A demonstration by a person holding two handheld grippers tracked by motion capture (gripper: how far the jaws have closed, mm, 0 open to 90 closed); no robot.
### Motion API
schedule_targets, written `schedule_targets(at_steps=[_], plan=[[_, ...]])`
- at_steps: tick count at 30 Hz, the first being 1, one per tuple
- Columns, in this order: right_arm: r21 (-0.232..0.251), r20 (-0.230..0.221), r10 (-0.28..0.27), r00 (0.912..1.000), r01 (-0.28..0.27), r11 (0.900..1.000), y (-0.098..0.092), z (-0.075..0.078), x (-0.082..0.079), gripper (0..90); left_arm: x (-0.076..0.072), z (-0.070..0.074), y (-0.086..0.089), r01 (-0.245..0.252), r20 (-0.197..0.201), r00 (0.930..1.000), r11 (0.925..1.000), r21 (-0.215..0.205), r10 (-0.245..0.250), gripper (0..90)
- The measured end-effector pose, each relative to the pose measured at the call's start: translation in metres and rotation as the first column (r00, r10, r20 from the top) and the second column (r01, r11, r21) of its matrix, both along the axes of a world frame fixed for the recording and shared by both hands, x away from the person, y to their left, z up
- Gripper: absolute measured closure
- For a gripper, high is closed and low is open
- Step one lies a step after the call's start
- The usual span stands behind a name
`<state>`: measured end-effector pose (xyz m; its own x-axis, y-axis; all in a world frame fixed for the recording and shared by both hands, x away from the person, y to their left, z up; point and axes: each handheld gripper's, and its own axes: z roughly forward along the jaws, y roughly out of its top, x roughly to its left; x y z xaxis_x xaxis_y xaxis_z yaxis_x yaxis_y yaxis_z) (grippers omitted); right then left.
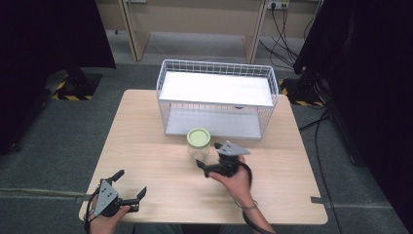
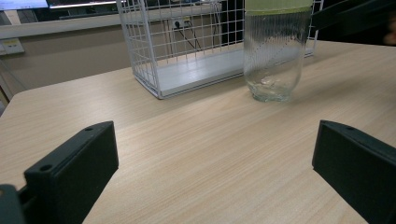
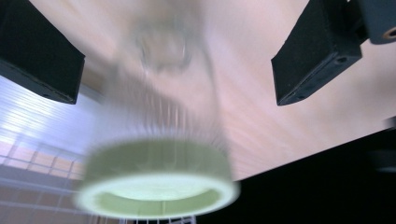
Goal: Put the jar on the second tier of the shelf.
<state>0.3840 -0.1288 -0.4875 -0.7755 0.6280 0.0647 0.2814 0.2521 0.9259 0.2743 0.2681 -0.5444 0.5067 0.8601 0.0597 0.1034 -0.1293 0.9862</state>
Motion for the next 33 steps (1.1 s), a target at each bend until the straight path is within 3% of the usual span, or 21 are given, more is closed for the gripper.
schedule_targets(at_steps=[3, 7, 10, 15, 21, 33], plan=[[-0.043, 0.039, -0.045, 0.9982, 0.046, 0.998, -0.052, 0.0, -0.041, 2.8, 0.0, 0.0, 0.002, 0.002, -0.013, 0.9999, 0.9998, -0.02, -0.003, 0.0], [-0.046, 0.065, -0.126, 0.9899, 0.129, 0.991, -0.082, -0.008, -0.064, 2.8, -0.001, 0.0, 0.002, 0.001, -0.016, 0.9999, 0.9997, -0.024, -0.001, 0.0], [-0.007, 0.072, -0.16, 0.9845, 0.161, 0.987, -0.091, -0.011, -0.073, 2.8, 0.0, 0.0, 0.003, -0.001, -0.02, 0.9998, 0.9996, -0.029, 0.0, 0.0], [0.019, 0.074, -0.181, 0.9806, 0.18, 0.983, -0.093, -0.014, -0.075, 2.8, -0.001, 0.0, 0.005, -0.005, -0.018, 0.9998, 0.999, -0.045, 0.004, 0.0], [0.016, 0.08, -0.173, 0.9817, 0.172, 0.985, -0.082, -0.015, -0.072, 2.8, -0.001, -0.001, 0.006, -0.012, -0.017, 0.9998, 0.9983, -0.056, 0.012, 0.0], [0.014, 0.101, -0.148, 0.9839, 0.147, 0.989, -0.061, -0.004, -0.055, 2.8, -0.001, 0.0, 0.005, -0.014, -0.019, 0.9997, 0.9986, -0.052, 0.013, 0.0]])
